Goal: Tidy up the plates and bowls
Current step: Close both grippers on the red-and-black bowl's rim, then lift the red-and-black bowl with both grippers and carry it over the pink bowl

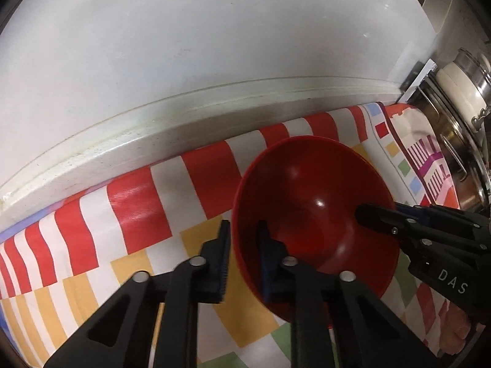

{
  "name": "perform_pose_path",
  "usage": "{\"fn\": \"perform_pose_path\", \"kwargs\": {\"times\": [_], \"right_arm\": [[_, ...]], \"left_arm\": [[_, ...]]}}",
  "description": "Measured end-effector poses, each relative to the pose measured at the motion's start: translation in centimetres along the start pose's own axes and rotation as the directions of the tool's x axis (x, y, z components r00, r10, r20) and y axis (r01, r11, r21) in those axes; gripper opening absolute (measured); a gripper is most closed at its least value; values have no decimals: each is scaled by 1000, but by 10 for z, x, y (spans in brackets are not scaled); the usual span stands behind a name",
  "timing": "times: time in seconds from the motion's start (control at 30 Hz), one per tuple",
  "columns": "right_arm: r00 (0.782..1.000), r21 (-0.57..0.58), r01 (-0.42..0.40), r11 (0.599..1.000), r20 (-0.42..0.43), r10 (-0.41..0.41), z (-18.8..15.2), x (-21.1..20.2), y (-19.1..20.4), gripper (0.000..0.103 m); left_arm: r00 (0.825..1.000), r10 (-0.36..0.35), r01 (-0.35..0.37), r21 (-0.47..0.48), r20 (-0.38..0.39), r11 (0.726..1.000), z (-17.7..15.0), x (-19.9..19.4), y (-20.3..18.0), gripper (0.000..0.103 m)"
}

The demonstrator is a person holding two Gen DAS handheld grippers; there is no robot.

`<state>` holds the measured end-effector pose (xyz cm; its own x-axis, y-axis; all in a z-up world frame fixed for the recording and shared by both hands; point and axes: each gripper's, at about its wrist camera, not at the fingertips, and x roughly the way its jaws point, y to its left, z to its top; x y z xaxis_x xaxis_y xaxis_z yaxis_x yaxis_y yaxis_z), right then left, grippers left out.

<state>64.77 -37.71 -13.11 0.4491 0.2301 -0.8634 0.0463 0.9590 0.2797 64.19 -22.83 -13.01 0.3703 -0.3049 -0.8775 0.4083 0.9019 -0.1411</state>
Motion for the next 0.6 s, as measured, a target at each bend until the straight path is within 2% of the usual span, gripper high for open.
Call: {"fn": "perform_pose_path", "kwargs": {"times": [0.27,0.6], "right_arm": [[1000,33,-6,999,0,6,-1,-5,-1,10],[1000,54,-3,999,10,2,-8,-34,-2,8]], "left_arm": [[1000,-3,3,2,17,1000,-1,-8,-2,11],[999,-20,20,15,45,1000,-7,-37,-8,10]]}}
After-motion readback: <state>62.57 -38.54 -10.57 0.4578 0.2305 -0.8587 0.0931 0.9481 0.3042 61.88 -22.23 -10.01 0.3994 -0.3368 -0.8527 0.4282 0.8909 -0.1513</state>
